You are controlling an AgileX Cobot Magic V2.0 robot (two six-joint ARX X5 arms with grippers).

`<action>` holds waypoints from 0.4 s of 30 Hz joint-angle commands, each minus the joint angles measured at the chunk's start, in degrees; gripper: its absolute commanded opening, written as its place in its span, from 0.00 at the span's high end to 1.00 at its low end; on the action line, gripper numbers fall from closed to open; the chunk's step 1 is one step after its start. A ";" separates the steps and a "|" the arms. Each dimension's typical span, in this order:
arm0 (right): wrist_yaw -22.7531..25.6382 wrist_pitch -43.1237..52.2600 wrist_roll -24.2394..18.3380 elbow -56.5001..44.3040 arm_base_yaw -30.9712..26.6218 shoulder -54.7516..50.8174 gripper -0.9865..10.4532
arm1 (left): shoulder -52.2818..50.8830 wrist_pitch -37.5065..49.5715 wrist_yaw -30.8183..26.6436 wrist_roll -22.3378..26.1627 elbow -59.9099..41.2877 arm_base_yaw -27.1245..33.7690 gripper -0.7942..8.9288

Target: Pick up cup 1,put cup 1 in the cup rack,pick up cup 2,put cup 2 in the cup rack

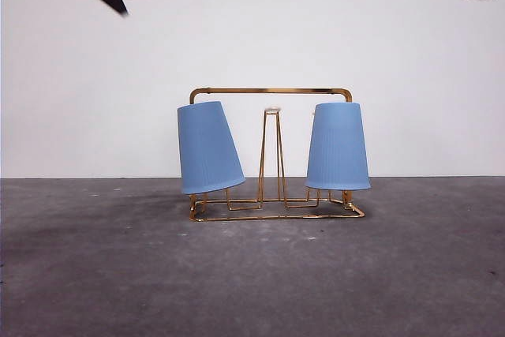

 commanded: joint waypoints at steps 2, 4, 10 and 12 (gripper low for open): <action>2.89 -1.14 -0.37 -0.28 -0.02 0.92 0.67 | -5.16 -5.40 0.09 1.75 -0.09 -0.85 0.40; 4.96 -1.73 -0.09 -0.28 -0.02 1.49 0.67 | -7.85 -8.50 0.11 1.81 -0.09 -1.44 0.40; 7.82 -1.73 1.16 -0.28 -0.02 2.43 0.67 | -14.51 -13.62 0.13 3.21 -0.09 -2.69 0.41; 7.82 -1.73 1.16 -0.26 -0.02 2.43 0.67 | -16.48 -13.60 1.11 3.28 -0.09 -2.97 0.44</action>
